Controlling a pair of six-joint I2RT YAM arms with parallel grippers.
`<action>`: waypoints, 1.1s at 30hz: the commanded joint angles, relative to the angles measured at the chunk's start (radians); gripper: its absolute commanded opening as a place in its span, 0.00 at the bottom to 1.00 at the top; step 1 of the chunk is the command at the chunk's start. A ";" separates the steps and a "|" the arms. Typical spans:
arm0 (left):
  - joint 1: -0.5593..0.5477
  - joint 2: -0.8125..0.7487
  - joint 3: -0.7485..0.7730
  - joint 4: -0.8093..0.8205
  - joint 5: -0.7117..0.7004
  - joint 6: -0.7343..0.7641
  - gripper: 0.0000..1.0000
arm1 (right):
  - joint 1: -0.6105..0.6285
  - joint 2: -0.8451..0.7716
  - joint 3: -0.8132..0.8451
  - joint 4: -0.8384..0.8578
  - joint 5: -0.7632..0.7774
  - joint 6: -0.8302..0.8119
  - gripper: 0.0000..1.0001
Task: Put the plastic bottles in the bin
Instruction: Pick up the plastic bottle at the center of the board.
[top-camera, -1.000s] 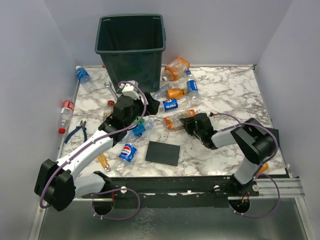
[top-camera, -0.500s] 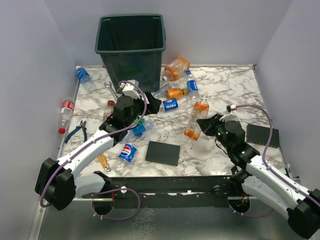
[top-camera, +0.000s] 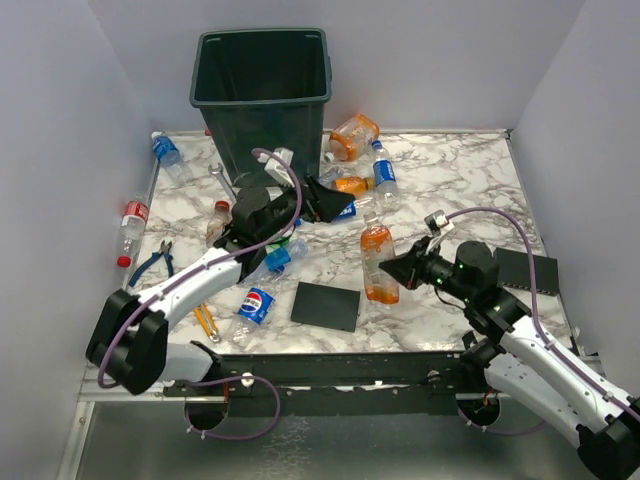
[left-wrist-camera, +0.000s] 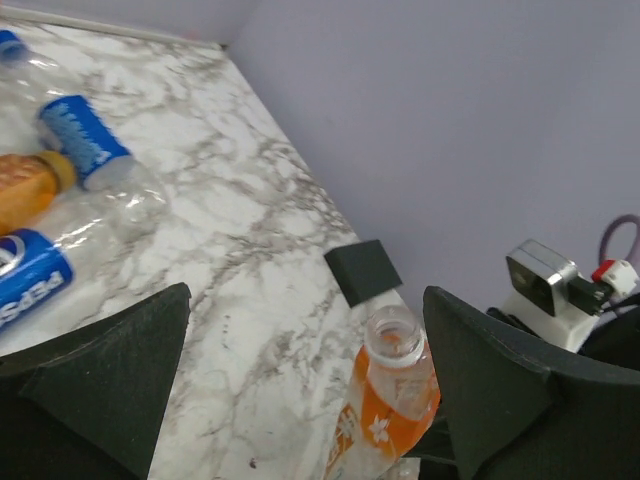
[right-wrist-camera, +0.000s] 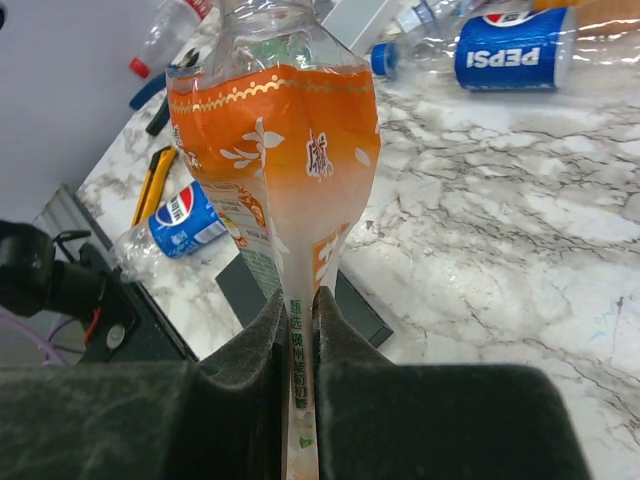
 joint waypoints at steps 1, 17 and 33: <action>-0.011 0.132 0.117 0.118 0.314 -0.103 0.99 | 0.001 -0.023 0.018 0.007 -0.103 -0.051 0.01; -0.115 0.236 0.190 0.122 0.392 -0.079 0.82 | 0.003 -0.049 0.009 -0.009 -0.055 -0.051 0.01; -0.131 0.243 0.186 0.122 0.380 -0.074 0.34 | 0.003 -0.051 0.004 -0.001 -0.056 -0.039 0.01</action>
